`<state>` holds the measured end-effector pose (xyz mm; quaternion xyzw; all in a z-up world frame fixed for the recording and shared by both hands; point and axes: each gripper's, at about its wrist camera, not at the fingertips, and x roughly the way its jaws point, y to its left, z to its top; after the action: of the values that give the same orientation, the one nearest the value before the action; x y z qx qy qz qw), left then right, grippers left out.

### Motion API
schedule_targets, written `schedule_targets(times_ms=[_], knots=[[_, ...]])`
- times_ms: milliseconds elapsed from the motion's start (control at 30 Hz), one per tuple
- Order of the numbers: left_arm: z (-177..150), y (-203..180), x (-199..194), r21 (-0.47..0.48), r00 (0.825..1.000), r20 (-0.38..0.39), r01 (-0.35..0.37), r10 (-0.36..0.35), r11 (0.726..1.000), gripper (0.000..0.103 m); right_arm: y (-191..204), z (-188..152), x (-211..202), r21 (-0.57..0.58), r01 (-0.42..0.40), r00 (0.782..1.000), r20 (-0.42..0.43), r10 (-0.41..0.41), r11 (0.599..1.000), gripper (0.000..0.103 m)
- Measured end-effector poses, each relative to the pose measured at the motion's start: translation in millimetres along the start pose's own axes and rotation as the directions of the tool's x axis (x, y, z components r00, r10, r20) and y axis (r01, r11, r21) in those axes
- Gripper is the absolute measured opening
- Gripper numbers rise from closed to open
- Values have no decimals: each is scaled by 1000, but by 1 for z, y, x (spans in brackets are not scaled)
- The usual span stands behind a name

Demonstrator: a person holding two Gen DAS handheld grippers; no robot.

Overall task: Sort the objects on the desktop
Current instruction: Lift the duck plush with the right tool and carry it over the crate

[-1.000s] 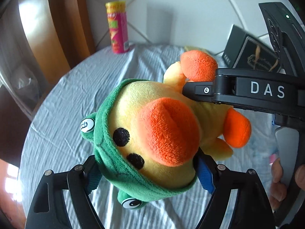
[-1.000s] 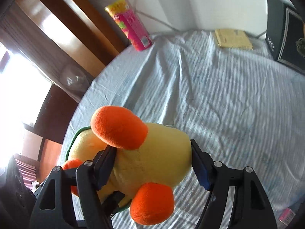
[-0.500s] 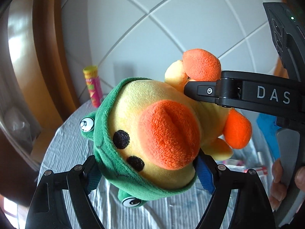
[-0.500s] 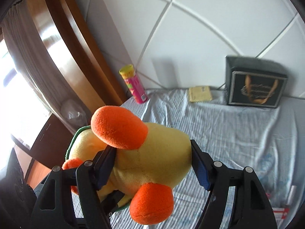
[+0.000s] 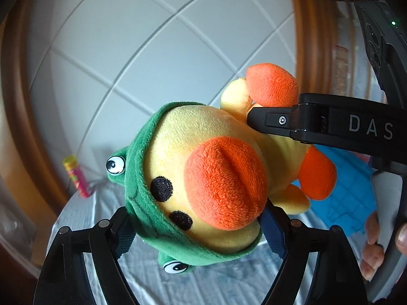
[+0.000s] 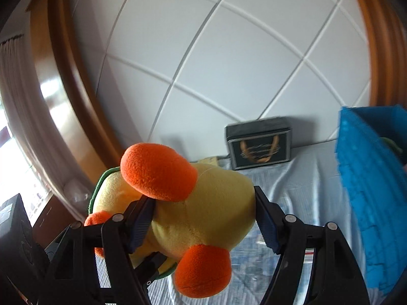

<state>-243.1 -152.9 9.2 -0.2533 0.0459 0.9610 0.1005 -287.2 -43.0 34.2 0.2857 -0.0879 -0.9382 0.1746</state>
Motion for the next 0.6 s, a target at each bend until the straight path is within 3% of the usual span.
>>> schedule_targets(times_ms=[333,600], knots=[[67,-204,-3,101,987,79,133,-141,986,85,-153,40,-145,49,132,981,140,-138,990,72],[128,-380,29,94,973,32,226,-230,969,87,-315,93,-241,42,223,962,153,-226,974,72]])
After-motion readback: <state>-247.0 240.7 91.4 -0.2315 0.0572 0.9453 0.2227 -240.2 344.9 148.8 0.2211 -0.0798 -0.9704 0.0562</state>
